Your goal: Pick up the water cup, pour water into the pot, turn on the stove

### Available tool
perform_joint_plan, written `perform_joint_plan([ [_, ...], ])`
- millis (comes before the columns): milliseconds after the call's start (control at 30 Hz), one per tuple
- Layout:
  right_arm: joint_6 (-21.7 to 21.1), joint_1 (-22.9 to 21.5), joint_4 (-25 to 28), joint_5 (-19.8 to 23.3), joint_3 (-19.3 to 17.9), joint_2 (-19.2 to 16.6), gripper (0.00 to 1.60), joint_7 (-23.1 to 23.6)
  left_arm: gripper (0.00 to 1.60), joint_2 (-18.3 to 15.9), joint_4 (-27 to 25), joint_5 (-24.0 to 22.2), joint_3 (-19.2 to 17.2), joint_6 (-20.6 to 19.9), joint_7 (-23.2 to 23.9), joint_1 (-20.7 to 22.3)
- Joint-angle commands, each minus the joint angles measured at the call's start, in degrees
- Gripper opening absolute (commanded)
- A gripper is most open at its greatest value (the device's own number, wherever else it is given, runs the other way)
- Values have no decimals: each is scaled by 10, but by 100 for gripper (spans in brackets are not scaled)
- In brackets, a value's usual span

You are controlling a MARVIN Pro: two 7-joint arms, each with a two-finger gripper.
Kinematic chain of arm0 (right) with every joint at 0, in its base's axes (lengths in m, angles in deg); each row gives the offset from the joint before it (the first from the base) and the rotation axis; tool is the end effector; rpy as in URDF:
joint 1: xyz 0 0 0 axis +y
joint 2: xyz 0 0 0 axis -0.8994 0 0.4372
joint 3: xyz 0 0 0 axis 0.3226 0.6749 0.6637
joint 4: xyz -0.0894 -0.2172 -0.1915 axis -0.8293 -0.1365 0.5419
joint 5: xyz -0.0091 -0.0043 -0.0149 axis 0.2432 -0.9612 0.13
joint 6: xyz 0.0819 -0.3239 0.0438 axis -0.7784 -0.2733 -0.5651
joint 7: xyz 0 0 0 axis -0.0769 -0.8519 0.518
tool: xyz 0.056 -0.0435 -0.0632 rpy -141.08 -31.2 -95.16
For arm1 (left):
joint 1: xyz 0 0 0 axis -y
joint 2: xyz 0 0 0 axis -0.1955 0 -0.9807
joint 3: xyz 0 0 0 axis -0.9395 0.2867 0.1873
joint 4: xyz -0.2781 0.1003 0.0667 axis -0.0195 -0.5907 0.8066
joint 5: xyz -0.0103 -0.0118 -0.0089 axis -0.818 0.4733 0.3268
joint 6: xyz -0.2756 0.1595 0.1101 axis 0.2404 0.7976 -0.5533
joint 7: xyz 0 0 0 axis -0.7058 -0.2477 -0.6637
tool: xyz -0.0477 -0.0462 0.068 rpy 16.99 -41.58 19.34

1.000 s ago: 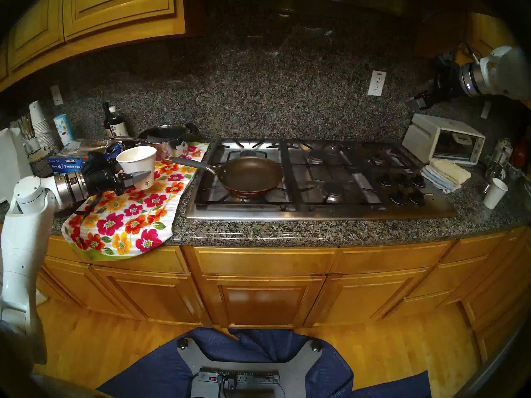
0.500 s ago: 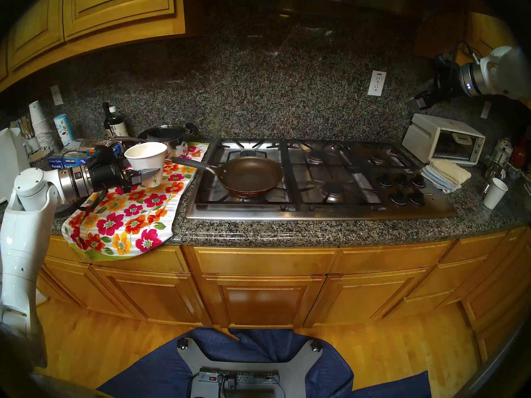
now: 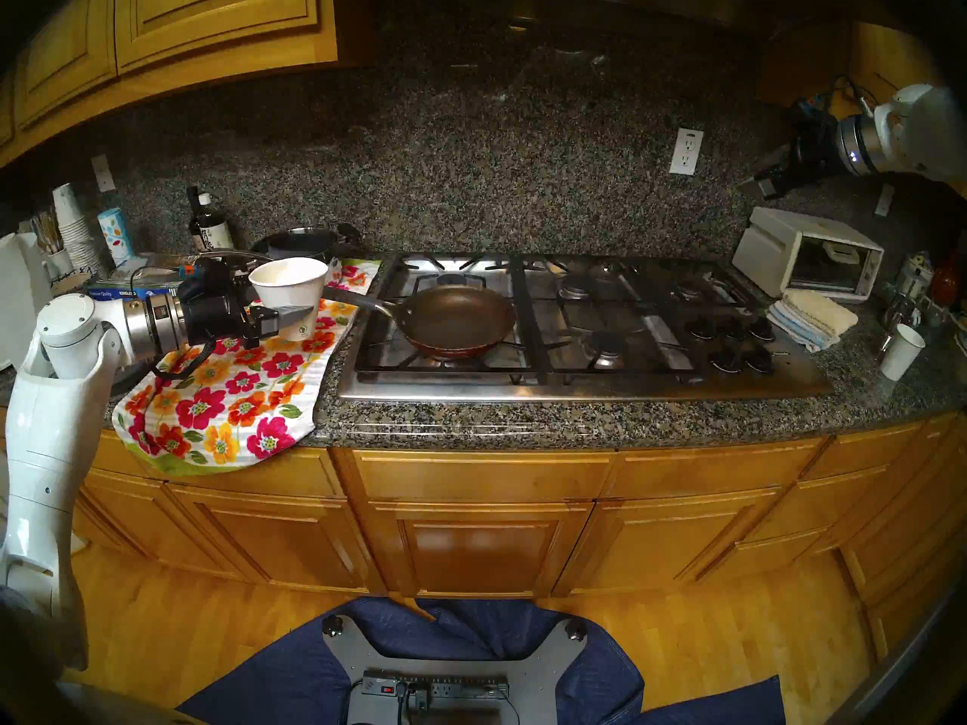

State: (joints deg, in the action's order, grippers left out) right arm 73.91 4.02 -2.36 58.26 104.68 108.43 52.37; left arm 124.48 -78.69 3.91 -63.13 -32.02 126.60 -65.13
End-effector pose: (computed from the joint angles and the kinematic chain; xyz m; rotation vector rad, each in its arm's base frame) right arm 0.4955 -0.3305 0.1375 2.3859 1.0358 1.4630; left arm 0.4465 0.1725 -0.1208 1.8854 -1.1081 1.7092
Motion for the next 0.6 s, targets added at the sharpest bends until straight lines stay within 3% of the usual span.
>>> perform_joint_plan([
  [0,1,-18,-15,3,0,4,160,-2,78,7,-31,-3,12,-12,-10,44],
  [567,1,-18,-15,3,0,4,160,-2,77,20,-36,21,85,-45,-30,100],
])
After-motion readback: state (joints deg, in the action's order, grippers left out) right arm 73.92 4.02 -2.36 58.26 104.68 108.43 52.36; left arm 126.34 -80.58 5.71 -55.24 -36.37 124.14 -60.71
